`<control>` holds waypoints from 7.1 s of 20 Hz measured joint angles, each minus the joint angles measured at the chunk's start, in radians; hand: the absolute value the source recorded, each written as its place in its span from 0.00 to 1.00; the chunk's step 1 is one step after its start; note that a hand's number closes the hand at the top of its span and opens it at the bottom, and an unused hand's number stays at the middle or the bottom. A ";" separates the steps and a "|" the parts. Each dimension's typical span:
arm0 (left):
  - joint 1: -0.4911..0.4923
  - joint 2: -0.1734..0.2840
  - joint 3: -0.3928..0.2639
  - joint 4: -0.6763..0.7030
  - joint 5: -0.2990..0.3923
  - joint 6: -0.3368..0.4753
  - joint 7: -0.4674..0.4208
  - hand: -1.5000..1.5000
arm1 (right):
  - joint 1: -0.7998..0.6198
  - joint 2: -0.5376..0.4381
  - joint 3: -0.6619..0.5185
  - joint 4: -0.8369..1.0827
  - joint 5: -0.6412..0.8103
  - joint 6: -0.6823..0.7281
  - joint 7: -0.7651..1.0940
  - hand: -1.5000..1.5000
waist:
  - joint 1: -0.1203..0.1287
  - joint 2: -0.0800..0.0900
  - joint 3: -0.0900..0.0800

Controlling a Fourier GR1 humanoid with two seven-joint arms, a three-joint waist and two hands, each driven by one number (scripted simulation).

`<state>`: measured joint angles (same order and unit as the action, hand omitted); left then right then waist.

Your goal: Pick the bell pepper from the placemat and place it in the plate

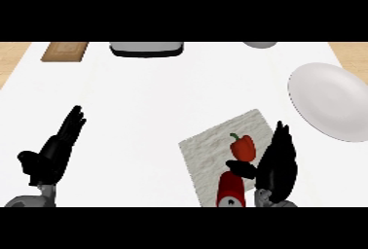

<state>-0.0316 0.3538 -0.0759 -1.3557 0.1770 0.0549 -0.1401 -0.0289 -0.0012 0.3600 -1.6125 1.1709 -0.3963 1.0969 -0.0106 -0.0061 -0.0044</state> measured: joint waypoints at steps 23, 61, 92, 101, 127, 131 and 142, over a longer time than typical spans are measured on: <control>-0.043 -0.038 0.037 0.046 -0.042 -0.028 -0.006 0.50 | -0.034 -0.002 -0.109 0.060 -0.041 0.252 0.043 0.00 | 0.011 0.006 0.004; 0.029 -0.066 0.114 0.005 -0.083 -0.059 -0.012 0.50 | 0.217 -0.801 -0.817 0.298 -0.764 0.306 -1.242 1.00 | -0.040 -0.002 0.009; -0.054 -0.124 0.116 0.034 -0.149 -0.093 0.012 0.50 | -0.447 -0.800 -0.698 0.831 -0.706 0.344 -1.435 1.00 | 0.029 0.010 0.005; -0.057 -0.132 0.119 0.020 -0.152 -0.102 0.031 0.50 | -0.628 -0.675 -0.716 1.042 -0.694 0.214 -1.383 0.00 | 0.035 0.012 0.006; -0.038 -0.134 0.144 -0.002 -0.154 -0.116 0.025 0.50 | -0.531 -0.854 -1.132 1.372 -1.093 0.529 -1.673 0.00 | 0.025 0.017 0.009; -0.030 -0.130 0.142 -0.016 -0.155 -0.125 0.026 0.50 | -0.450 -0.912 -1.150 1.398 -1.111 0.636 -1.743 0.00 | 0.029 0.018 0.011; -0.041 -0.143 0.141 -0.005 -0.157 -0.125 0.033 0.50 | -0.310 -0.922 -1.133 1.429 -1.089 0.708 -1.907 0.00 | 0.035 0.021 0.014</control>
